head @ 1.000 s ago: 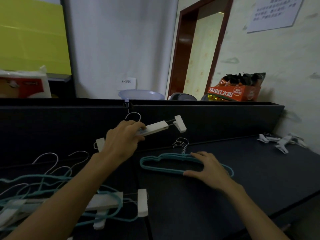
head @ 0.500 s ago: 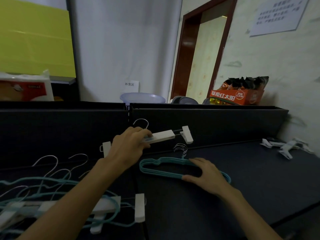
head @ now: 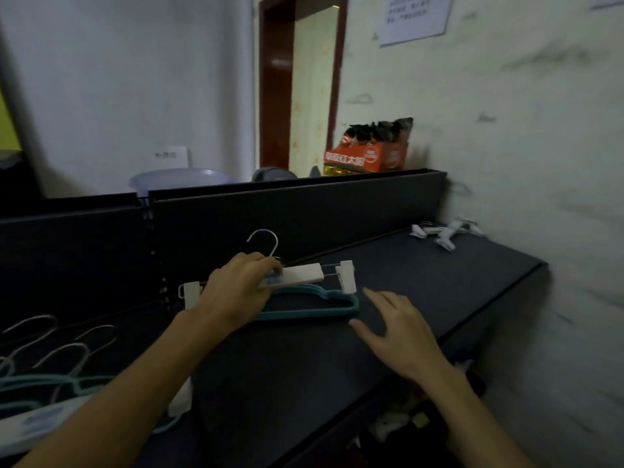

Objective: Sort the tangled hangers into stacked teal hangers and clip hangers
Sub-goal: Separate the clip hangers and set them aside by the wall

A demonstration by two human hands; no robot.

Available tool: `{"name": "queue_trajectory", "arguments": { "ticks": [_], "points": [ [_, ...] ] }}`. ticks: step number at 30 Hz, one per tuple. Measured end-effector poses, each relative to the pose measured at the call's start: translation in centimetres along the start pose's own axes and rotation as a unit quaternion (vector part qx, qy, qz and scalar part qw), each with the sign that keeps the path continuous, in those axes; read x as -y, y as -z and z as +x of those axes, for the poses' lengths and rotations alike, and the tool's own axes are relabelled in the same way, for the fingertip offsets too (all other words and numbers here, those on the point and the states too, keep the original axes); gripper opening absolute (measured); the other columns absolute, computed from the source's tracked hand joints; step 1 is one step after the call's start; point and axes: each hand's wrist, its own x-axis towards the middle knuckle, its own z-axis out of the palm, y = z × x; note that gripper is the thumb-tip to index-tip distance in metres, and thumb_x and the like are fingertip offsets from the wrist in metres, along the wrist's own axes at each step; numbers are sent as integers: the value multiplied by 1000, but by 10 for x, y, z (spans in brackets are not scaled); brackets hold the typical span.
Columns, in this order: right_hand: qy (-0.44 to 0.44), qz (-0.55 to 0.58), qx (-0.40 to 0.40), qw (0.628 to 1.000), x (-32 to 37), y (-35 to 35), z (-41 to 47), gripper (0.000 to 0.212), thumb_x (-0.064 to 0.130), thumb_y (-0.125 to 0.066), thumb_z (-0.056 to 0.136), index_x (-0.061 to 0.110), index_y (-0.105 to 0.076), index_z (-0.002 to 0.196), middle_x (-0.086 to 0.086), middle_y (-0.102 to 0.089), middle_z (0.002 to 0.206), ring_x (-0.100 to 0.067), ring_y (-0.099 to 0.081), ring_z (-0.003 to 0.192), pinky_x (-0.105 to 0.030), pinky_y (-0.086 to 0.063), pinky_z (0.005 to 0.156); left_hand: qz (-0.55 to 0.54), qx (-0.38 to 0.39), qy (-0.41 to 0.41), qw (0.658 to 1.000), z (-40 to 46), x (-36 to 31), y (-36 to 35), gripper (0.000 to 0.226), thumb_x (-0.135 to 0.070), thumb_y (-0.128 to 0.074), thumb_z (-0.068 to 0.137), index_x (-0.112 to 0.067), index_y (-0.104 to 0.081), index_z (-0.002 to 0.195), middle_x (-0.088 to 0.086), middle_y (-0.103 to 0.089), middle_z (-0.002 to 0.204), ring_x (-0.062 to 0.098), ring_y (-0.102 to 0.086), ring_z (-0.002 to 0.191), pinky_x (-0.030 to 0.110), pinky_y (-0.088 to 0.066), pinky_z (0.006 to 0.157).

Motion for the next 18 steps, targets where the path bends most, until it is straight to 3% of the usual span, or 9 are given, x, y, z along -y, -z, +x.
{"name": "queue_trajectory", "arguments": {
  "ticks": [4, 8, 18],
  "points": [
    [-55, -30, -10, 998, -47, 25, -41, 69, 63, -43, 87, 24, -35, 143, 8, -47, 133, -13, -41, 123, -30, -36, 102, -35, 10, -40, 999, 19, -58, -28, 35, -28, -57, 90, -28, -52, 125, -6, -54, 122, 17, -48, 109, 37, -48, 80],
    [-119, -72, -15, 990, -107, 56, -81, 80, 72, -28, 79, 22, -40, 140, 4, -53, 126, -20, -48, 116, -38, -42, 95, -48, 38, -83, 995, 35, -133, -62, 36, -29, -56, 90, -31, -51, 125, -9, -52, 124, 17, -45, 113, 38, -44, 76],
    [-232, -179, -20, 956, -250, 151, -182, 74, 68, -35, 79, 16, -56, 127, -4, -63, 111, -27, -59, 101, -39, -50, 81, -108, 55, -153, 981, 52, -306, -135, 32, -28, -53, 91, -31, -52, 123, -12, -51, 126, 17, -44, 111, 32, -34, 64]
  ]
}}
